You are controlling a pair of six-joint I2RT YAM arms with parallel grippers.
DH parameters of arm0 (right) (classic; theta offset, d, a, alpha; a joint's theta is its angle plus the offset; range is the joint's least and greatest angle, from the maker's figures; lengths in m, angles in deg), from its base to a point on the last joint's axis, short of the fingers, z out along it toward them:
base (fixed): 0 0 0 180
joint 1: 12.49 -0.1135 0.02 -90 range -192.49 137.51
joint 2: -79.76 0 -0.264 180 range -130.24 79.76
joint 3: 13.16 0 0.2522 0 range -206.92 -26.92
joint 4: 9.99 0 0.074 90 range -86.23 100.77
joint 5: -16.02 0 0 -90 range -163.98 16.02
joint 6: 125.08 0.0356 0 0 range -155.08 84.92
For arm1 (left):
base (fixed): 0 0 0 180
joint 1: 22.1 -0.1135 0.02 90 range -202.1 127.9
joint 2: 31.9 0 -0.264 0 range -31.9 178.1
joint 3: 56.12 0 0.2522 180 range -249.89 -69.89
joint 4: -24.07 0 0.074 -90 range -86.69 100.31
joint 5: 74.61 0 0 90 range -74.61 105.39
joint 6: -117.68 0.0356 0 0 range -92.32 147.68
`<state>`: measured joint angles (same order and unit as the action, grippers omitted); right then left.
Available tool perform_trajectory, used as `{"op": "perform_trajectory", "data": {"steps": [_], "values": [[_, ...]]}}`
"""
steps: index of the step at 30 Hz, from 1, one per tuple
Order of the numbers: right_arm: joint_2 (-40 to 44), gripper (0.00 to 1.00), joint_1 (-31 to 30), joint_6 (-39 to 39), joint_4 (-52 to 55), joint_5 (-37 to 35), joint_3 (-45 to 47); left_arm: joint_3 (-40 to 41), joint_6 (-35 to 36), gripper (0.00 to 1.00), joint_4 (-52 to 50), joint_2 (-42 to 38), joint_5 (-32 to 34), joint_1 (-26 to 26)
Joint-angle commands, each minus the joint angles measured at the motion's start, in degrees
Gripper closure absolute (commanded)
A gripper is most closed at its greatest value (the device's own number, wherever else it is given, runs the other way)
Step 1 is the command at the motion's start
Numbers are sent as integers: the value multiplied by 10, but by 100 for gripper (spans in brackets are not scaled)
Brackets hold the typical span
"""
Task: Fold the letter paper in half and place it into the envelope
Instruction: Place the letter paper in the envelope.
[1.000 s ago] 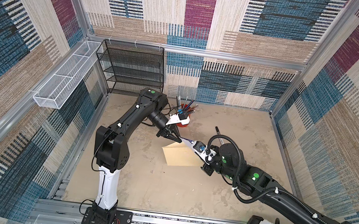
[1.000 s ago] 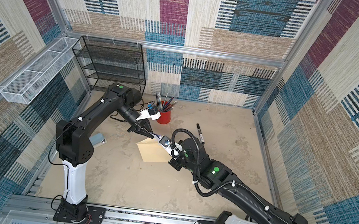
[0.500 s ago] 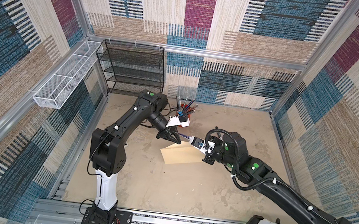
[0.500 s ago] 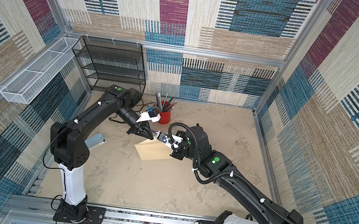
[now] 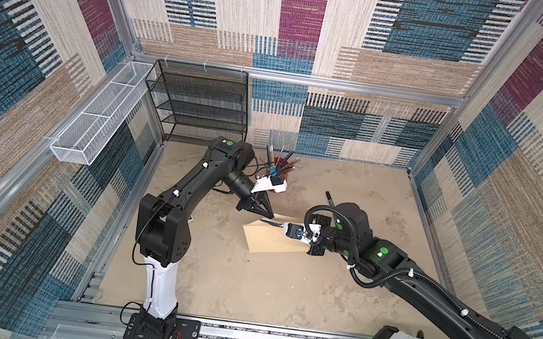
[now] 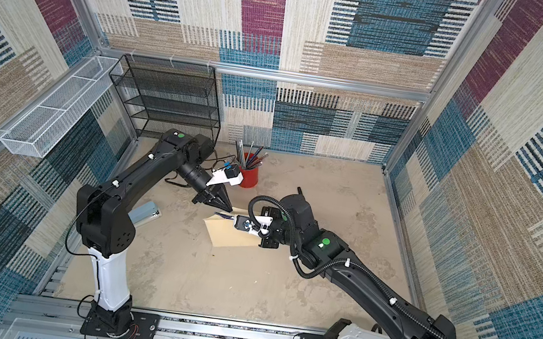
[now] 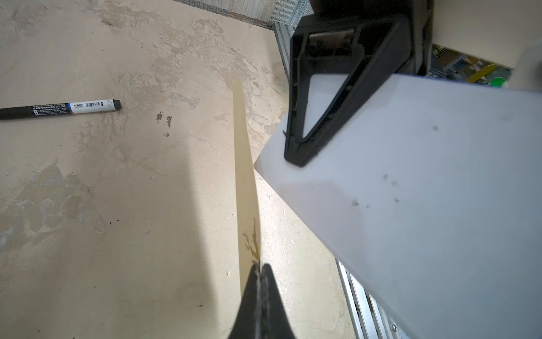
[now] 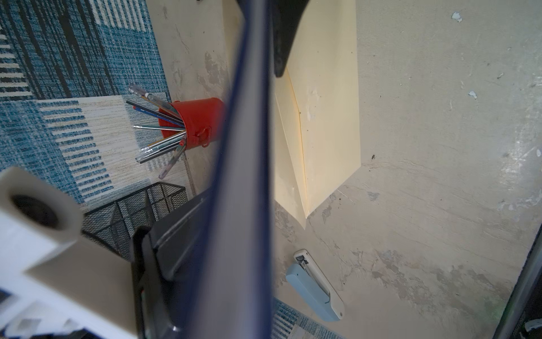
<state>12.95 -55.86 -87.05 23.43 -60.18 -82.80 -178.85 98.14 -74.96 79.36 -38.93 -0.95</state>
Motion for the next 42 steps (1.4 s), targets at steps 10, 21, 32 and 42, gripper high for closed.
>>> {"op": "perform_trajectory", "data": {"steps": [10,21,32,42], "values": [[-33,100,7,-26,-31,-33,2,8,-6,100,-4,-20,-2,1],[-50,100,11,-24,-27,-45,-14,13,-6,100,-3,-25,1,5],[-73,100,10,-36,-3,-83,-52,16,-4,100,-4,-24,3,11],[-80,100,8,-47,18,-104,-53,-12,26,100,-35,-13,0,12]]}}
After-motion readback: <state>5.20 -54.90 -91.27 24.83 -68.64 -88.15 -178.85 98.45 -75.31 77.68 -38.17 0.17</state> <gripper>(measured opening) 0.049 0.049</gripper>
